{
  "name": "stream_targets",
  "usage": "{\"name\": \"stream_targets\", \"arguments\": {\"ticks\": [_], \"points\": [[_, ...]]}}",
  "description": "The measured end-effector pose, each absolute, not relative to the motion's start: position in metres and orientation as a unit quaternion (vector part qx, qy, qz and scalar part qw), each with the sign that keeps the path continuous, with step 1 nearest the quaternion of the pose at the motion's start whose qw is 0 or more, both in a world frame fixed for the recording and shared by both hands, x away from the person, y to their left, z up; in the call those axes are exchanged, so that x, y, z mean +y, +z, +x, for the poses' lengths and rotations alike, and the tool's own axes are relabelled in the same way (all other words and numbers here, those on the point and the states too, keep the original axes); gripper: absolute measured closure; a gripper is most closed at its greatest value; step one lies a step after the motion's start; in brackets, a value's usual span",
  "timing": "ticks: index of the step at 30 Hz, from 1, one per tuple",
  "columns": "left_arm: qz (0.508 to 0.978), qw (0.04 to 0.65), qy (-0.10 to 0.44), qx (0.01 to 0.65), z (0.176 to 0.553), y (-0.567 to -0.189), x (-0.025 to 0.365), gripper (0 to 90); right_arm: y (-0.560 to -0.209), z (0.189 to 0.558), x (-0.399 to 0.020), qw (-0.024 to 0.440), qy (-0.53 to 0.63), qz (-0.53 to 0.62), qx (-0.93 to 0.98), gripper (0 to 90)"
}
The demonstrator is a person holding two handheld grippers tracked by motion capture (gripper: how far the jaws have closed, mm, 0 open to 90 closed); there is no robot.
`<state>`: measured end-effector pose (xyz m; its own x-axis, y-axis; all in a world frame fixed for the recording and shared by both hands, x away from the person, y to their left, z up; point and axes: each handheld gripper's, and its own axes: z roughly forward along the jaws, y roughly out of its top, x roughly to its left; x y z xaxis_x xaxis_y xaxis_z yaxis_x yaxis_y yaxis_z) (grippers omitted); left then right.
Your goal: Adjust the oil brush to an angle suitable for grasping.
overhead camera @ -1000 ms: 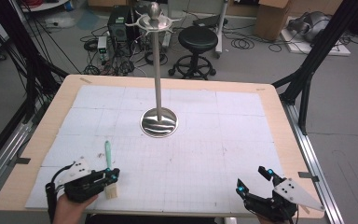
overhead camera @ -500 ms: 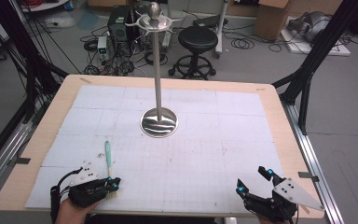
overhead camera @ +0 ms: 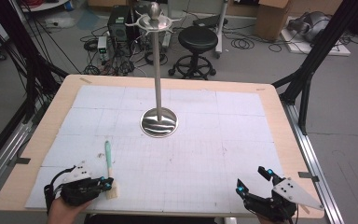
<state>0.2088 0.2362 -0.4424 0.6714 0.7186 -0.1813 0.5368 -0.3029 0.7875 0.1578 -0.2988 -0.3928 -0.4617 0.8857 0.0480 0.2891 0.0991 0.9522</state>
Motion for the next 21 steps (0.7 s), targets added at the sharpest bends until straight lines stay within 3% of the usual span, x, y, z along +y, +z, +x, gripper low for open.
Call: {"name": "stream_targets", "arguments": {"ticks": [5,11,21], "points": [[0.798,0.461,0.105,0.374,0.208,-0.440,0.223,87.2,-0.393,0.159,-0.297,0.288,0.514,0.429,0.685,15.1],[0.819,0.433,0.100,0.364,0.209,-0.449,0.201,87.7,-0.393,0.159,-0.297,0.289,0.513,0.430,0.685,15.1],[0.818,0.400,0.112,0.398,0.204,-0.443,0.219,89.2,-0.392,0.158,-0.298,0.290,0.515,0.431,0.682,15.2]]}}
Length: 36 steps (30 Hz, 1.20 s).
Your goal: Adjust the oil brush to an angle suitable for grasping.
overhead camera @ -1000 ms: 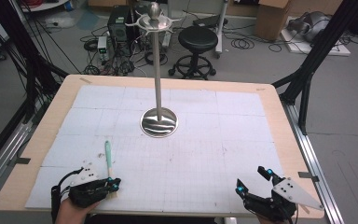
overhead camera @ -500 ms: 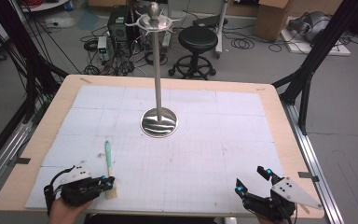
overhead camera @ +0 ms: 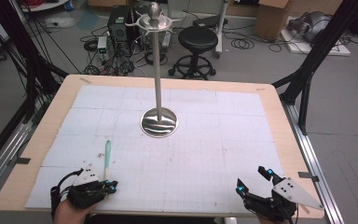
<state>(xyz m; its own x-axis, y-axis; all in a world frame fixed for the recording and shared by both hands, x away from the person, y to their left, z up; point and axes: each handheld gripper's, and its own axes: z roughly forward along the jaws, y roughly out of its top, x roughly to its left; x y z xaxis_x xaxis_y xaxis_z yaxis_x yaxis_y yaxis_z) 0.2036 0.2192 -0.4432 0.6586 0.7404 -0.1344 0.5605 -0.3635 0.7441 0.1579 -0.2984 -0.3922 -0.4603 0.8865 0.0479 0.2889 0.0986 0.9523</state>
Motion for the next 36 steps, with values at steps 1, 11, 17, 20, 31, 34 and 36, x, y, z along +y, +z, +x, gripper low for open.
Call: {"name": "stream_targets", "arguments": {"ticks": [1,11,17,20,31,34,36], "points": [[0.818,0.397,0.113,0.401,0.204,-0.442,0.223,89.2,-0.392,0.158,-0.298,0.290,0.515,0.431,0.682,15.2],[0.797,0.385,0.116,0.450,0.210,-0.440,0.251,89.1,-0.392,0.158,-0.300,0.290,0.515,0.433,0.681,15.2],[0.783,0.382,0.116,0.478,0.213,-0.440,0.273,88.6,-0.392,0.158,-0.300,0.290,0.515,0.432,0.681,15.2],[0.777,0.382,0.117,0.486,0.214,-0.440,0.281,88.5,-0.392,0.158,-0.299,0.289,0.515,0.432,0.682,15.2],[0.734,0.470,0.164,0.462,0.212,-0.426,0.296,62.2,-0.392,0.158,-0.299,0.289,0.513,0.431,0.684,15.3],[0.711,0.523,0.169,0.439,0.210,-0.421,0.295,43.9,-0.393,0.158,-0.298,0.289,0.512,0.431,0.684,15.2],[0.700,0.548,0.179,0.421,0.208,-0.418,0.291,34.1,-0.392,0.158,-0.298,0.288,0.513,0.432,0.684,15.2]]}}
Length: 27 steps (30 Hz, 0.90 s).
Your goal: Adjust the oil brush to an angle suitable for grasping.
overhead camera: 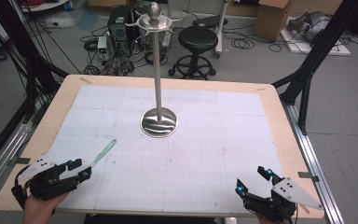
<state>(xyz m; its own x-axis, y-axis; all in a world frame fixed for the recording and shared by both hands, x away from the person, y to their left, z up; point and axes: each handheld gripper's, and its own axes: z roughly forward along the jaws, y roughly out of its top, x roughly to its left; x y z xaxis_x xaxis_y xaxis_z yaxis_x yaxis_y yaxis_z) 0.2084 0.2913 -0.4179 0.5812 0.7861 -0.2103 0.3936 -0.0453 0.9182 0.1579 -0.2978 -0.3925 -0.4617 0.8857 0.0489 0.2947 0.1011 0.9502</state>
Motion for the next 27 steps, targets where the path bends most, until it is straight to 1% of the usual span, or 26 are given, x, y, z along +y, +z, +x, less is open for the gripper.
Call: {"name": "stream_targets", "arguments": {"ticks": [1,4,5,8,11,27], "points": [[0.695,0.561,0.183,0.411,0.2074,-0.4161,0.2897,29.6,-0.3925,0.1579,-0.2979,0.288,0.514,0.431,0.684,15.2],[0.690,0.584,0.195,0.381,0.2035,-0.4104,0.2852,22.9,-0.3924,0.1571,-0.2976,0.285,0.516,0.433,0.682,15.2],[0.687,0.589,0.201,0.375,0.2019,-0.4091,0.2838,19.4,-0.3925,0.1570,-0.2974,0.286,0.516,0.434,0.681,15.2],[0.686,0.596,0.208,0.362,0.2001,-0.4072,0.2820,21.5,-0.3924,0.1567,-0.2966,0.288,0.513,0.439,0.679,15.2],[0.682,0.600,0.214,0.360,0.2003,-0.4070,0.2831,21.7,-0.3923,0.1567,-0.2954,0.288,0.507,0.443,0.681,15.3],[0.677,0.591,0.221,0.380,0.2002,-0.4088,0.2897,22.4,-0.3932,0.1572,-0.2970,0.284,0.508,0.449,0.678,15.6]]}}
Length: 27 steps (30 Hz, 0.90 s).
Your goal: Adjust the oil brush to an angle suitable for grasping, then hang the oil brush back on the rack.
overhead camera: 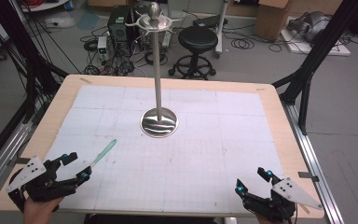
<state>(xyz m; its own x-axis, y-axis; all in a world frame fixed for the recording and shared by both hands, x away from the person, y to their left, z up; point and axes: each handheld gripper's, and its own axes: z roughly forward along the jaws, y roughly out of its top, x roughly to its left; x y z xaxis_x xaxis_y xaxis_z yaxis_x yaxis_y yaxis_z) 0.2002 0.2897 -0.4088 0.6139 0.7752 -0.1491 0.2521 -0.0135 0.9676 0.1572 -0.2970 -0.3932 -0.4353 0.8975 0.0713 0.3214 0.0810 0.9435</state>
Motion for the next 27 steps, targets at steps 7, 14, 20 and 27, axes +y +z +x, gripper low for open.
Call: {"name": "stream_targets", "arguments": {"ticks": [7,14,20,27], "points": [[0.677,0.590,0.221,0.381,0.200,-0.409,0.292,22.6,-0.393,0.156,-0.297,0.283,0.507,0.450,0.678,15.6],[0.682,0.567,0.231,0.399,0.207,-0.411,0.299,23.2,-0.394,0.157,-0.296,0.283,0.504,0.450,0.681,15.6],[0.727,0.504,0.186,0.428,0.229,-0.420,0.309,30.4,-0.394,0.158,-0.295,0.283,0.501,0.447,0.685,15.6],[0.749,0.459,0.165,0.448,0.244,-0.426,0.302,42.1,-0.395,0.158,-0.295,0.282,0.497,0.446,0.689,15.6]]}}
